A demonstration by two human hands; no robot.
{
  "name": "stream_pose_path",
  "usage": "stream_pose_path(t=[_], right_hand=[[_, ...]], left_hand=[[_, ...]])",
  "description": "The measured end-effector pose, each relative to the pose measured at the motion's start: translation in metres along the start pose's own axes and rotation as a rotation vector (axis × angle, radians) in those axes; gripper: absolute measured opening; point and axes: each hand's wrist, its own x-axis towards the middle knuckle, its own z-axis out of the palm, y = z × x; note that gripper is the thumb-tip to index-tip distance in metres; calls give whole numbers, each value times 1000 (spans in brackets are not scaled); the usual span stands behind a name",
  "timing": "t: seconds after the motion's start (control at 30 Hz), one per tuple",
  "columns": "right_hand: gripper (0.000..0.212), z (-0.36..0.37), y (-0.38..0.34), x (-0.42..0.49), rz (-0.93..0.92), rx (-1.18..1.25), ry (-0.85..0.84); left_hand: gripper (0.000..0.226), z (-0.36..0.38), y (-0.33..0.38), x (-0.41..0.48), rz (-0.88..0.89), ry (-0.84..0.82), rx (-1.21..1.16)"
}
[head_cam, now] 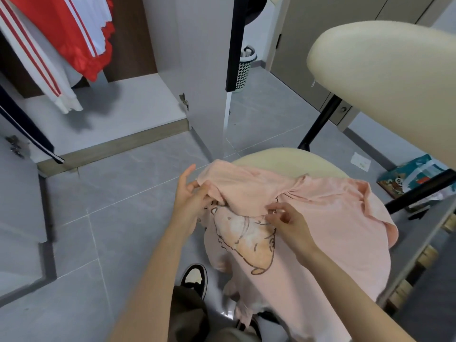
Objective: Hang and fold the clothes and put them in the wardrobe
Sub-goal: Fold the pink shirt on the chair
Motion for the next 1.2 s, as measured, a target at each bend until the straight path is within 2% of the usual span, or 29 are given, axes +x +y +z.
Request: stream_pose_path(t=[0.07,0.17,0.33,0.43,0.5,0.6,0.67,0.73,0.83,0.93,1.1,1.13,1.2], right_hand=[[22,-4,2,-5,-15,-107,-29],[25,-9,2,-20,-118,-261,-89],[30,-17,12,-63,-354,-546,-232],[50,-21,27,-90,-449,-943,-337],[54,-23,38,-103,-487,-1153,-319],[24,-22,44,-112,-579,-1168,-194],[17,-19,44,-114,-647,-1174,-110],[12,-16,42,-115,-635,-1272,-124],[20,-19,43,-113,-614,-1322,-188],[35,-24,45,-113,-671,-1376,-246],[24,-24,54,-118,-697,-1439,-261],[23,-26,56,-117,-712,-1398,-269],[20,-32,55,-114,-682,-1113,-253]], left_hand=[[54,-5,-2,-3,-16,42,129],[68,-14,-14,-12,-44,22,459],[59,-18,-19,-47,94,-150,443],[59,-20,-29,-70,78,-182,491],[50,-21,-33,-89,79,-197,458],[44,-28,-42,-111,46,-197,398],[46,-36,-48,-122,7,-208,446],[52,-42,-57,-131,-37,-224,529],[57,-44,-71,-145,-147,-291,742],[60,-41,-93,-157,-261,-407,959],[66,-33,-122,-173,-285,-506,1029],[68,-32,-125,-173,-269,-513,1044],[73,-32,-127,-169,-245,-502,1046]])
